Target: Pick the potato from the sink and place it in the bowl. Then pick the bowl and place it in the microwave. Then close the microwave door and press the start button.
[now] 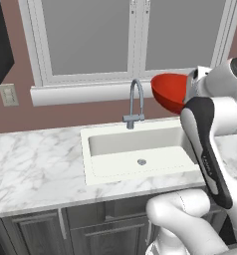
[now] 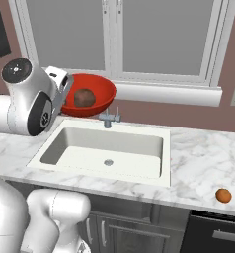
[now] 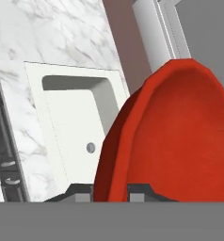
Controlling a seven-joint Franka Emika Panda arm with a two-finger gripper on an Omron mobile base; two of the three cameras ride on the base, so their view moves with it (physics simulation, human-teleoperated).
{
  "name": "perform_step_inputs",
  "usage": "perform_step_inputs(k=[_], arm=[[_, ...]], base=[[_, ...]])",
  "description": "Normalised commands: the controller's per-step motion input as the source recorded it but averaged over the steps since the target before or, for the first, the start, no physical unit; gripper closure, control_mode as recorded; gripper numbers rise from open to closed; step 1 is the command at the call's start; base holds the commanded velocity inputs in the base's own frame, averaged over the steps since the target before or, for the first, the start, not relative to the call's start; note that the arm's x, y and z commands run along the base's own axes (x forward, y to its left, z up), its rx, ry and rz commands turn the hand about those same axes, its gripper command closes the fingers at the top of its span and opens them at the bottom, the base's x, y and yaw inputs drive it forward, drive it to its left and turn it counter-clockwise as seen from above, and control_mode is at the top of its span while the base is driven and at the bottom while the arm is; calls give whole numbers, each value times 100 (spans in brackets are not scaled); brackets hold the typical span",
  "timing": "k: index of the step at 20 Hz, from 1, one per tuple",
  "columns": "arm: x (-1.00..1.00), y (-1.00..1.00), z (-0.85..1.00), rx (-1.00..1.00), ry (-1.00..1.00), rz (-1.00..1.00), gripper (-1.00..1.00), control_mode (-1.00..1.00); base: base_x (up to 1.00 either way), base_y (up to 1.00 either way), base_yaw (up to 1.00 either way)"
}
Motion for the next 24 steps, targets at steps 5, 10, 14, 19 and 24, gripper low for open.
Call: perform_step_inputs(k=[5, 10, 14, 19, 24], arm=[[0, 1, 0, 0, 0, 0, 100, -100], [0, 0, 0, -2, 1, 0, 100, -100], [0, 0, 0, 0, 0, 0, 100, 100], [0, 0, 0, 0, 0, 0, 100, 100], [0, 0, 0, 0, 0, 0, 100, 100]], base=[[0, 0, 0], [0, 0, 0], [-35, -3, 0], [-79, -9, 0], [-39, -2, -16]])
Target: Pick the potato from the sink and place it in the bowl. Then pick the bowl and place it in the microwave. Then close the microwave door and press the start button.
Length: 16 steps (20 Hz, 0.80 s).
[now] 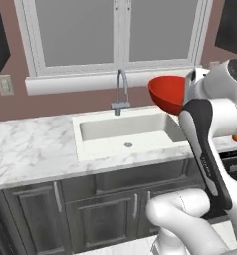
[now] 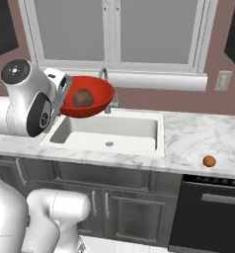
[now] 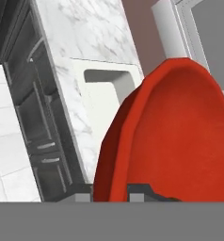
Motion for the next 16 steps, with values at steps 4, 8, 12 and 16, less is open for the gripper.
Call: perform_step_inputs(k=[4, 8, 12, 16], arm=[[0, 0, 0, 0, 0, 0, 100, 100], [0, 0, 0, 0, 0, 0, 100, 100], [0, 0, 0, 0, 0, 0, 100, 100], [0, 0, 0, 0, 0, 0, 100, 100]], base=[[-13, 0, -76], [-4, 0, -85], [0, -1, -83], [0, -8, -80]])
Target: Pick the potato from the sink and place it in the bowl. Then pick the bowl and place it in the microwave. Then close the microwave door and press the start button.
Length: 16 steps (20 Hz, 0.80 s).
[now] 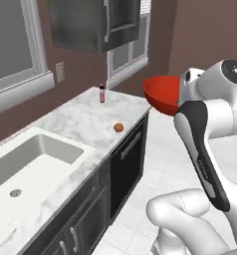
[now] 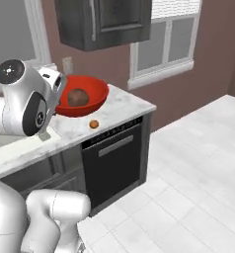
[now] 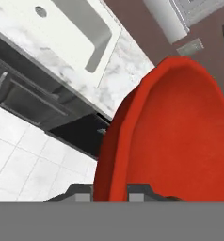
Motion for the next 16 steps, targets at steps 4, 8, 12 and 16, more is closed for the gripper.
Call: perform_step_inputs(k=[4, 8, 12, 16], arm=[[0, 0, 0, 0, 0, 0, 100, 100], [0, 0, 0, 0, 0, 0, 100, 100], [0, 0, 0, 0, 0, 0, 100, 100], [0, 0, 0, 0, 0, 0, 100, 100]], base=[[-5, -12, -78], [-6, -11, -78], [-4, -9, -79], [0, -11, -80]])
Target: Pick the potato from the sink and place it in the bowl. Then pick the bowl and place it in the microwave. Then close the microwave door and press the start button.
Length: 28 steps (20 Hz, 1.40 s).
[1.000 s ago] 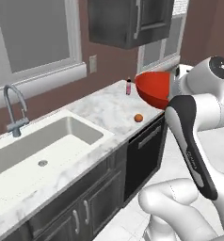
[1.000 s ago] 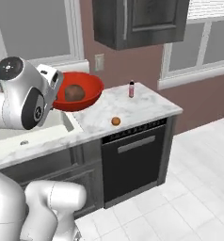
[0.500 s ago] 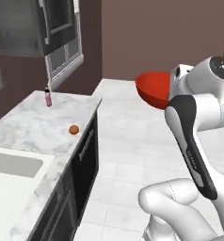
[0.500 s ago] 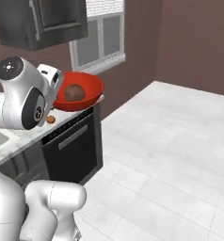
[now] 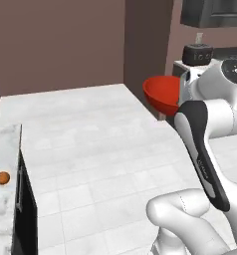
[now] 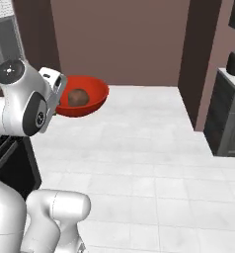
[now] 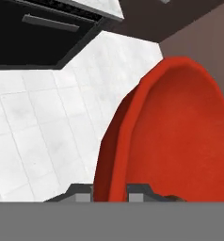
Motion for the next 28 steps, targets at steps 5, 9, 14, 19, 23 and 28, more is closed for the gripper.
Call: perform_step_inputs(k=[5, 9, 14, 19, 23, 28], arm=[[0, 0, 0, 0, 0, 0, 100, 100], [0, 0, 0, 0, 0, 0, 100, 100], [0, 0, 0, 0, 0, 0, 100, 100], [0, 0, 0, 0, 0, 0, 100, 100], [0, 0, 0, 0, 0, 0, 100, 100], [0, 0, 0, 0, 0, 0, 100, 100]], base=[[0, -16, -80], [0, -22, -79], [0, -31, -79], [26, -38, -73], [90, -20, -53], [100, -4, -29]])
